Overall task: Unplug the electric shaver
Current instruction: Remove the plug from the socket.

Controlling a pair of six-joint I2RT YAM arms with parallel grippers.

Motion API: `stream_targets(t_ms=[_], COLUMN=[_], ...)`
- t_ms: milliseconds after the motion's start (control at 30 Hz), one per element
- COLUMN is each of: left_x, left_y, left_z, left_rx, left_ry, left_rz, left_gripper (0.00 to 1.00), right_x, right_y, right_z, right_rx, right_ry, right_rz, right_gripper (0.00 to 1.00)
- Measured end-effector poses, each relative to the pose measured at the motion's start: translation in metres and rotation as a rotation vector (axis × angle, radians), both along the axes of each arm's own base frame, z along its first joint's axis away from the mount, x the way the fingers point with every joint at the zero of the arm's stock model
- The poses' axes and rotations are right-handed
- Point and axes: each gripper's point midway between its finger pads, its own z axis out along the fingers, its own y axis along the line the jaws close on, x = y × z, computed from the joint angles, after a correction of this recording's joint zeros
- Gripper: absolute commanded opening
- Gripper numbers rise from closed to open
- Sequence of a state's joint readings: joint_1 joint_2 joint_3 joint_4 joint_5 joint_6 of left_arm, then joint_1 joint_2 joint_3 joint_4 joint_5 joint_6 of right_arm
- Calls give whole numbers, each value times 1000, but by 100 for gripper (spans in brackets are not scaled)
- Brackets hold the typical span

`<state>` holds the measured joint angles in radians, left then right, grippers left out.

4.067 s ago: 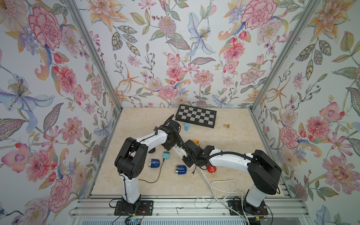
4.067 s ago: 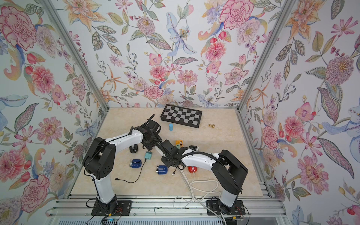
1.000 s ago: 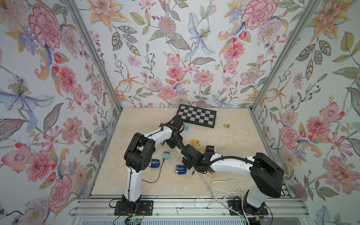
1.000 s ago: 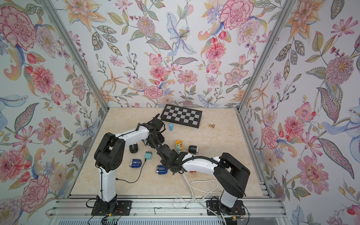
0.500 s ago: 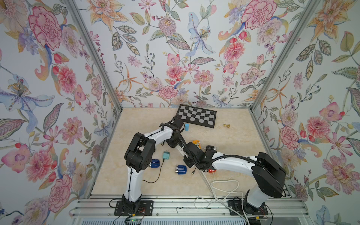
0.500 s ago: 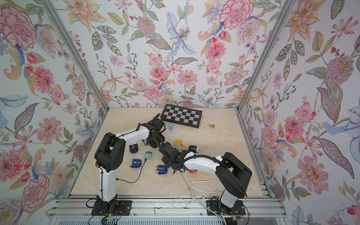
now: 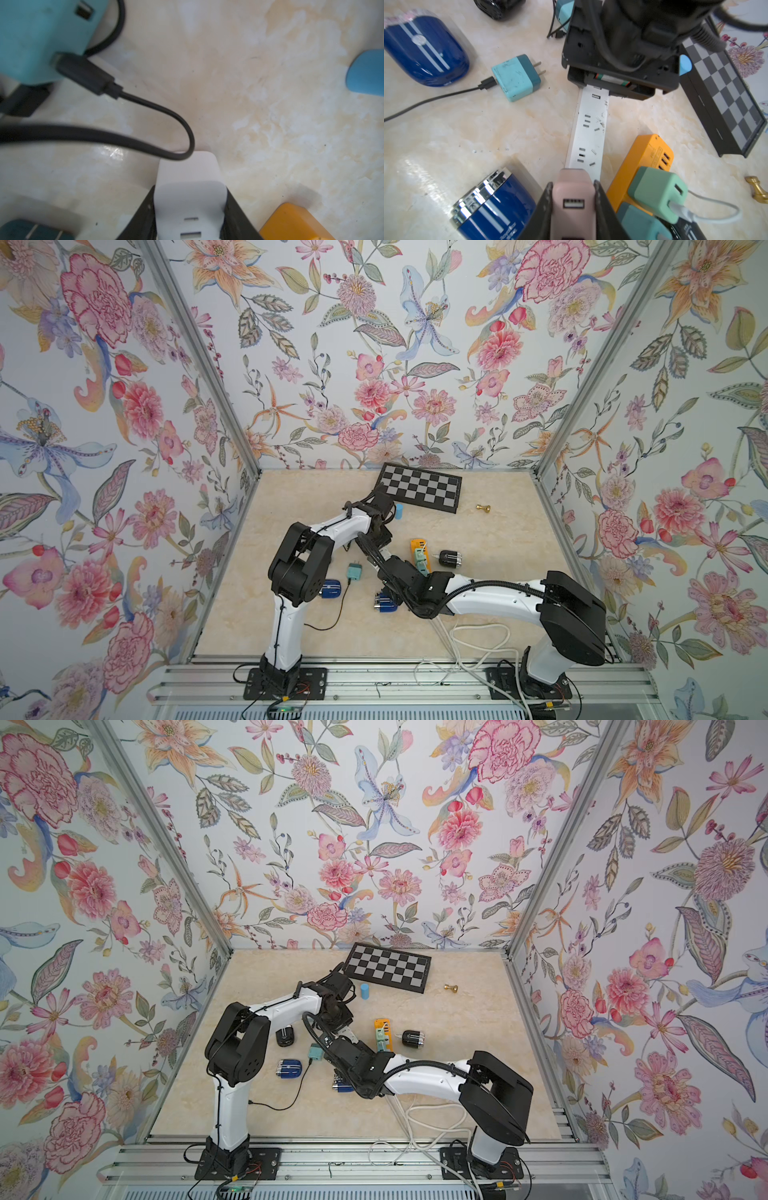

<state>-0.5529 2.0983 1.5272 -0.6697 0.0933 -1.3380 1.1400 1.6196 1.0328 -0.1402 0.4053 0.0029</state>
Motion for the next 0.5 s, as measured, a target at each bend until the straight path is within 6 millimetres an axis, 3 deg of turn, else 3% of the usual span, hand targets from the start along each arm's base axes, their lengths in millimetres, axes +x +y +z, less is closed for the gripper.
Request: stream_targets(t_ms=[133, 233, 333, 500], left_x=[1, 3, 4, 14], left_y=[0, -1, -2, 3], left_z=[1, 2, 3, 5], left_rx=[8, 14, 24, 77], left_ry=[-6, -14, -31, -103], left_rz=[-10, -22, -39, -80], left_gripper=[14, 26, 42, 75], right_x=[-10, -19, -31, -57], right_y=[7, 9, 6, -1], right_z=[54, 80, 74, 32], right_rx=[172, 291, 344, 331], right_ry=[0, 33, 111, 276], right_rz=[66, 119, 153, 186], right_gripper=[0, 0, 0, 0])
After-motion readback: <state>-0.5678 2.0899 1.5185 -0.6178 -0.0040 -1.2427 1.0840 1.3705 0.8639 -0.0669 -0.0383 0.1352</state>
